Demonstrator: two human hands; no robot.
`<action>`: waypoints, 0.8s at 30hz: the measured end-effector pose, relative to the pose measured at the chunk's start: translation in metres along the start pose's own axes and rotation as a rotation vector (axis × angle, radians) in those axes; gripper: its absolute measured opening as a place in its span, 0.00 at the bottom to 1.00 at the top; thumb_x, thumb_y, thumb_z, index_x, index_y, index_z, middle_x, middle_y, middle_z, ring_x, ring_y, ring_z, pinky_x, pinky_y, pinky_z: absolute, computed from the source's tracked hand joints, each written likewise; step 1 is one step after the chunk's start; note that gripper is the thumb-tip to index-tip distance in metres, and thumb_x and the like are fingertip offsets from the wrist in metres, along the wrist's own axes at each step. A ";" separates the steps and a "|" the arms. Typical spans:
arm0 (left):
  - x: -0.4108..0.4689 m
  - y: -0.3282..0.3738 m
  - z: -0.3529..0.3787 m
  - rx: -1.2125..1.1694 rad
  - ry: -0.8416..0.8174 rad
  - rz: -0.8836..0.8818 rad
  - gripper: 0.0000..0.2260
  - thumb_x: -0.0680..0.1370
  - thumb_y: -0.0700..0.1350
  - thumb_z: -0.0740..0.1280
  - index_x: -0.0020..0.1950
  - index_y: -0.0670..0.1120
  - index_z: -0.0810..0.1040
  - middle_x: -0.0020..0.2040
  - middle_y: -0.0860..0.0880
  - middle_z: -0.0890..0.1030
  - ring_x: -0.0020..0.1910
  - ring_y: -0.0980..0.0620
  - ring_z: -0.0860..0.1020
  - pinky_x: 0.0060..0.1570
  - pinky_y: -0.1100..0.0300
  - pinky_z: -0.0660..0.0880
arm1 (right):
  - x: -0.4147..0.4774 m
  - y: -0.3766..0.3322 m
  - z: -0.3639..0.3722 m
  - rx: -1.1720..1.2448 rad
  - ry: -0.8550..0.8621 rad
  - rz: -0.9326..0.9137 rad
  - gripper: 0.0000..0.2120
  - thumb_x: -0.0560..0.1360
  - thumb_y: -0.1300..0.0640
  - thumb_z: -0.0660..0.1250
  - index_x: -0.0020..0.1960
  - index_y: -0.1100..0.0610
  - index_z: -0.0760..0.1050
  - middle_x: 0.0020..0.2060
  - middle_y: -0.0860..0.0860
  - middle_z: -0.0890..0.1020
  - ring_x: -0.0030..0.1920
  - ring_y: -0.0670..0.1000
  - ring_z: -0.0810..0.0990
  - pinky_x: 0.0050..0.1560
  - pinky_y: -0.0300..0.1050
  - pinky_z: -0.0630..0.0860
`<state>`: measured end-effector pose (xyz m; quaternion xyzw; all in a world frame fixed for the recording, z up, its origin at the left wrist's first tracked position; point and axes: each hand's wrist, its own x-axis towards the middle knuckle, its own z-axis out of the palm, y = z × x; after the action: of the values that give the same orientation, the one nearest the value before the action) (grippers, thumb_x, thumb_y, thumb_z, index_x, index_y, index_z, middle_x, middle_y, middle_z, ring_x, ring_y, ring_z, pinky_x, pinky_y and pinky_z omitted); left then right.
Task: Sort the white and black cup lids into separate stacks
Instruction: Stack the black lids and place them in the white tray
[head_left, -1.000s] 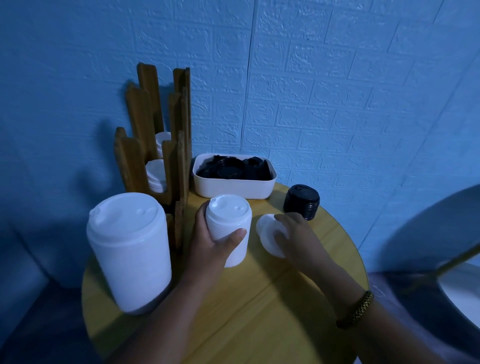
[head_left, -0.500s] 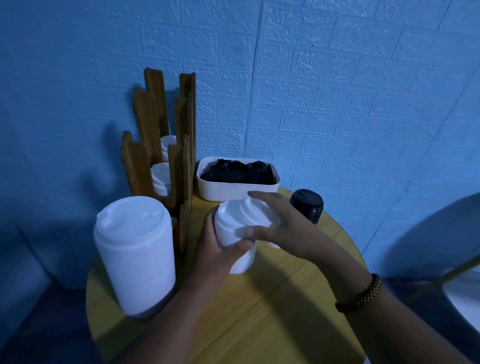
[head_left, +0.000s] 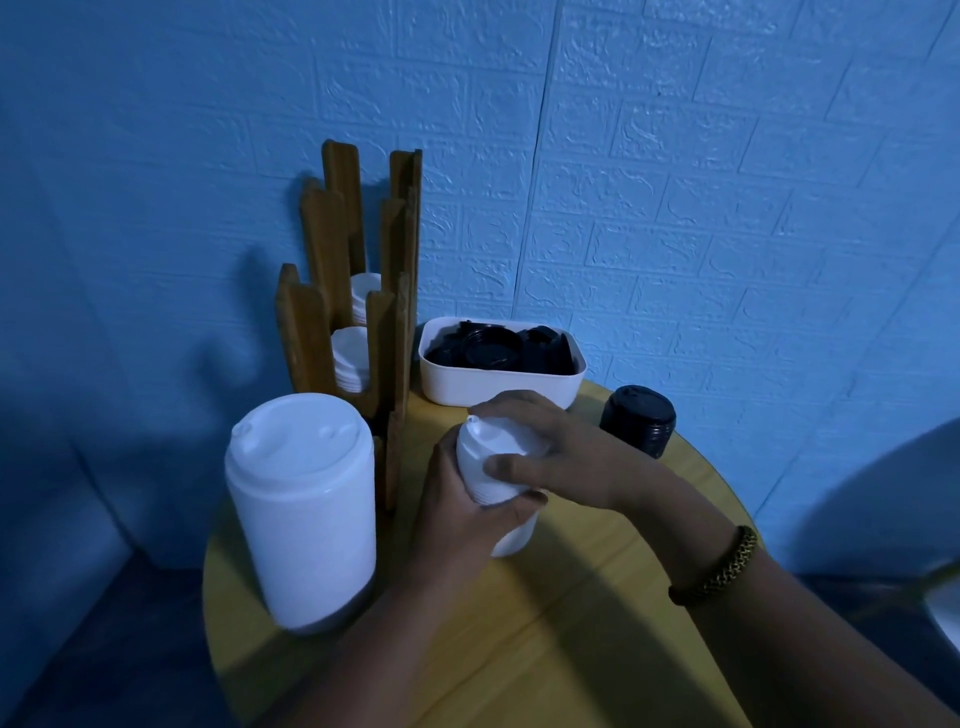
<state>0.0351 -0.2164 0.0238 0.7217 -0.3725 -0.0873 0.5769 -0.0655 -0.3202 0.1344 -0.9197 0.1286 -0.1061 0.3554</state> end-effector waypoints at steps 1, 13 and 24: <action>0.001 -0.003 0.002 0.030 0.014 0.012 0.39 0.67 0.47 0.83 0.70 0.59 0.64 0.60 0.69 0.70 0.60 0.77 0.69 0.51 0.84 0.64 | 0.001 0.000 0.005 -0.038 0.051 -0.005 0.23 0.75 0.45 0.71 0.68 0.38 0.71 0.65 0.36 0.70 0.64 0.39 0.71 0.65 0.45 0.72; -0.009 0.004 -0.003 -0.123 0.006 0.001 0.44 0.65 0.56 0.83 0.73 0.64 0.60 0.63 0.68 0.71 0.61 0.66 0.72 0.51 0.71 0.68 | -0.011 0.070 0.008 0.017 0.464 0.222 0.21 0.82 0.45 0.59 0.74 0.47 0.66 0.71 0.47 0.71 0.70 0.49 0.70 0.64 0.42 0.70; -0.008 0.001 -0.008 -0.261 -0.094 -0.011 0.40 0.62 0.62 0.78 0.69 0.70 0.62 0.59 0.73 0.73 0.58 0.71 0.74 0.49 0.72 0.72 | -0.025 0.094 0.000 -0.039 0.426 0.353 0.32 0.72 0.39 0.72 0.72 0.42 0.66 0.64 0.49 0.71 0.60 0.50 0.75 0.55 0.47 0.77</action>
<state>0.0330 -0.2056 0.0250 0.6377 -0.3805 -0.1717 0.6474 -0.1045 -0.3792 0.0674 -0.8468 0.3607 -0.2310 0.3155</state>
